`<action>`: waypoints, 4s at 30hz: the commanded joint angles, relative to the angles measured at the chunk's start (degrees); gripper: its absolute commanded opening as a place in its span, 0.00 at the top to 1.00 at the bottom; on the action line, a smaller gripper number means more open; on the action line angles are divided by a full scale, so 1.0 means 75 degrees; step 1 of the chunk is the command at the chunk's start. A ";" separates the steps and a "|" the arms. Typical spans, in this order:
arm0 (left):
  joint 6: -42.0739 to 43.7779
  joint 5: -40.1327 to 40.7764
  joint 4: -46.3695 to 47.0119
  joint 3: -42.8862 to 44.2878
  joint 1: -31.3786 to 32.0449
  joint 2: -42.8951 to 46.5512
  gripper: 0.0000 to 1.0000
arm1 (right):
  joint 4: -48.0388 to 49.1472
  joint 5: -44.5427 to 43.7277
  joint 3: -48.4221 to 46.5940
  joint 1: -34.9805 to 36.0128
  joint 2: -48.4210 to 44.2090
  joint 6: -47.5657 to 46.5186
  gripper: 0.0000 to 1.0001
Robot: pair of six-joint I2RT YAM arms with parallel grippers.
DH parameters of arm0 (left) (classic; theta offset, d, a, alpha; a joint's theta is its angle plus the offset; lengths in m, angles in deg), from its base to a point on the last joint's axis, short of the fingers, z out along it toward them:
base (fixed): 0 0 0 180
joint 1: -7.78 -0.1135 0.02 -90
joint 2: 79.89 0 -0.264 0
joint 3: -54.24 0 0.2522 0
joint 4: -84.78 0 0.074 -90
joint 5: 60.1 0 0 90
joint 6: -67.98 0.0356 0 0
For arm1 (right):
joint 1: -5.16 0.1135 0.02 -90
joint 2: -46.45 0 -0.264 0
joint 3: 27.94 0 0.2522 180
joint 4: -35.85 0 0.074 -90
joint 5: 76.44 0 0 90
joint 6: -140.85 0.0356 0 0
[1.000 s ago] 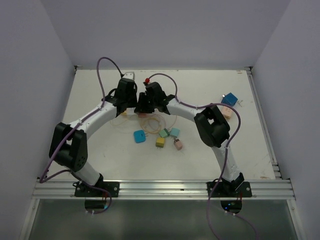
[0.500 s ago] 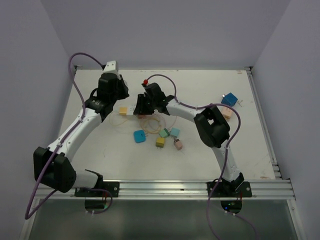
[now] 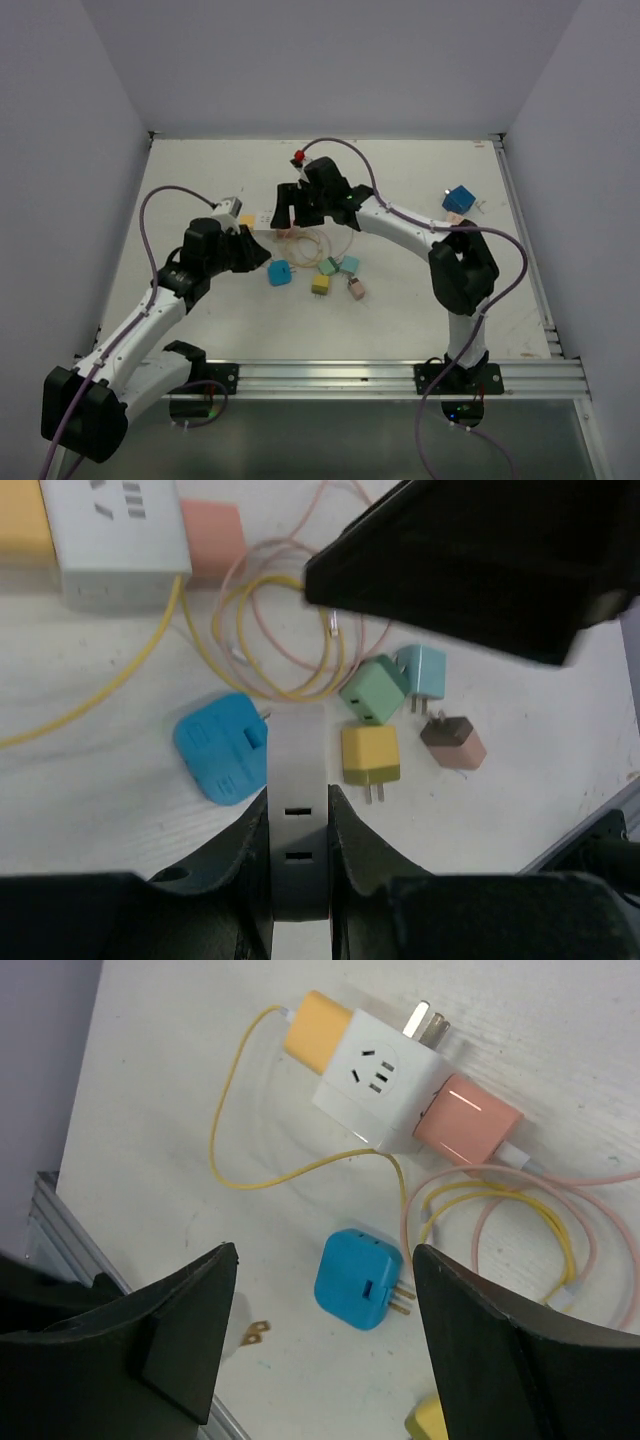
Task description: Pull the plug off the socket
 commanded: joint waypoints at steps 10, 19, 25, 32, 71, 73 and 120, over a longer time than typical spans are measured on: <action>-0.0999 -0.1464 0.2920 -0.1959 0.0118 -0.0738 0.91 | -0.0191 -0.0724 0.1955 -0.0004 -0.2660 -0.0864 0.22; -0.1023 -0.1816 0.3555 -0.2006 0.0364 -0.1888 0.82 | -0.0226 -0.0935 0.3105 -0.0004 -0.3212 -0.0934 0.21; -0.0847 -0.0927 0.2255 -0.1983 0.0364 -0.1854 0.72 | -0.0191 -0.0947 0.3222 -0.0015 -0.3223 -0.0981 0.21; -0.0940 -0.0329 0.1166 -0.2006 0.0376 -0.1069 0.53 | -0.0179 -0.0912 0.3257 -0.0004 -0.3153 -0.0993 0.21; 0.0501 0.3341 -0.1989 0.4744 0.0352 -0.5942 0.10 | -0.0449 -0.1720 0.4277 -0.0039 -0.4430 -0.1543 0.21; 0.0501 0.3259 -0.2023 0.4732 0.0352 -0.6141 0.11 | -0.0437 -0.1732 0.4312 -0.0039 -0.4419 -0.1543 0.21; 0.8575 0.1922 -0.2680 0.5494 0.0130 -0.6270 0.04 | -0.0601 -0.0243 0.5039 -0.0074 -0.5227 -0.1051 0.21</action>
